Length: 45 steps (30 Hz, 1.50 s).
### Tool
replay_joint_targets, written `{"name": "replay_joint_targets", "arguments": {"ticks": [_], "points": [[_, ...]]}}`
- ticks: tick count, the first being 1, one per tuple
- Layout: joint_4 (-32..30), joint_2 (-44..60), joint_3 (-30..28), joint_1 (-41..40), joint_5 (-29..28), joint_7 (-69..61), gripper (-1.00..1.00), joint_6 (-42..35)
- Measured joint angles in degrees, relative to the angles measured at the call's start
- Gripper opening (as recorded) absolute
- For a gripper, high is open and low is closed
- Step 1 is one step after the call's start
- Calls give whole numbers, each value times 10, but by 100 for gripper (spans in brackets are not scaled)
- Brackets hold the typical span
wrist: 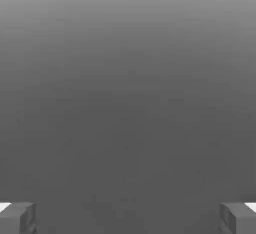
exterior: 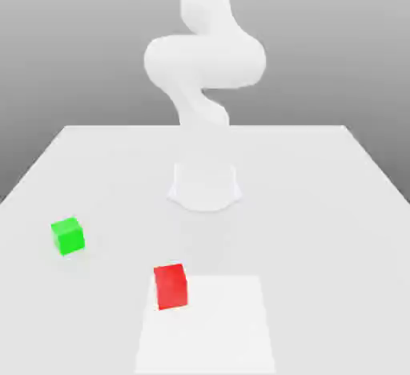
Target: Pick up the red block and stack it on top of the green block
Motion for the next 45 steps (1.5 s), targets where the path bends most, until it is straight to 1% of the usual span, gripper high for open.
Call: {"name": "replay_joint_targets", "arguments": {"ticks": [12, 17, 19, 21, 25, 26, 33, 36, 40, 41, 45], "points": [[-181, 240, -77, 24, 7, -140, 0, 162], [-267, 362, -94, 14, -12, -192, 0, 244], [-276, 407, -95, 14, -5, -209, 0, 278], [-274, 447, -87, 12, 17, -228, 0, 311], [-264, 526, -40, -23, 72, -268, 0, 377], [-263, 538, -30, -31, 79, -273, -100, 388], [-263, 538, -29, -33, 77, -271, -100, 387], [-269, 490, -52, -19, 40, -245, -100, 347], [-281, 414, -62, -22, -5, -212, -100, 283], [-284, 398, -68, -27, -14, -213, -100, 270], [-291, 352, -125, -102, -54, -259, -100, 234]]}}
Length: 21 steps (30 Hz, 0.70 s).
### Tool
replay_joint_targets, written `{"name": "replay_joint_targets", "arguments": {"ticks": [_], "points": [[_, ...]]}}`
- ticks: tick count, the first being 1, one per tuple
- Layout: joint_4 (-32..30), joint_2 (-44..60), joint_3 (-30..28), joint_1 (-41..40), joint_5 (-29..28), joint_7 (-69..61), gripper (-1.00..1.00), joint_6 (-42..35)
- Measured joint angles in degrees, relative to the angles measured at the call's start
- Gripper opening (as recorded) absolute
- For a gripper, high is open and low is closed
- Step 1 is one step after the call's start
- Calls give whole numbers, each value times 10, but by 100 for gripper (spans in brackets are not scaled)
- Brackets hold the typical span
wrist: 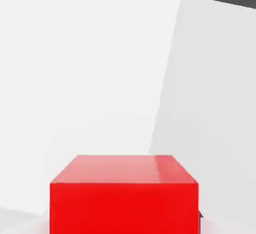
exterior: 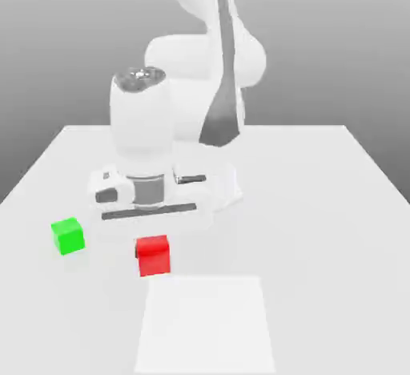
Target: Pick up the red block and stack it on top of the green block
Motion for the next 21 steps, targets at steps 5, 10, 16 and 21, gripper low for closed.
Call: {"name": "replay_joint_targets", "arguments": {"ticks": [5, 10, 16, 21], "points": [[-10, -48, -86, -103, -58, -69, -100, -34], [-18, -73, -160, -181, -90, -137, -100, -52], [-13, -19, -193, -133, 10, -214, -100, -17], [-11, 31, -201, -103, 95, -274, -100, 24]]}}
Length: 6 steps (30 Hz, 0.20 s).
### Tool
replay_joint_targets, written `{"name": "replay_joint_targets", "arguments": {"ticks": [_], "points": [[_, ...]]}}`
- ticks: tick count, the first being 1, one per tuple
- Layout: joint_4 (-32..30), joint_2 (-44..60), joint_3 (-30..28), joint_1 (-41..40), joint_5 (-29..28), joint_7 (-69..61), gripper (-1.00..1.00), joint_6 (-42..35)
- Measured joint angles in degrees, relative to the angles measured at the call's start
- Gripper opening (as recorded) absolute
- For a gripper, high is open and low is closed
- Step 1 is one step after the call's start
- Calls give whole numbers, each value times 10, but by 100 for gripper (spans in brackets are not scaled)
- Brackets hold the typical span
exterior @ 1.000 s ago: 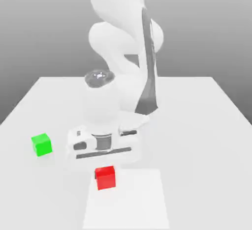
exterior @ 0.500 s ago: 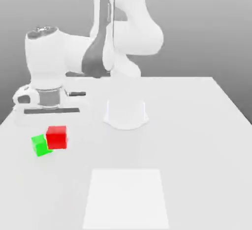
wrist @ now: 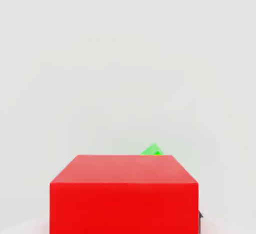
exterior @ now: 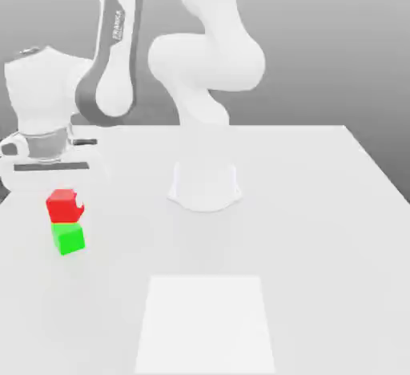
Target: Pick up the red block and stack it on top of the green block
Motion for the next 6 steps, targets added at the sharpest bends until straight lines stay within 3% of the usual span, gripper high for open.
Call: {"name": "replay_joint_targets", "arguments": {"ticks": [6], "points": [[-2, 55, 4, 10, 56, -39, -100, 59]]}}
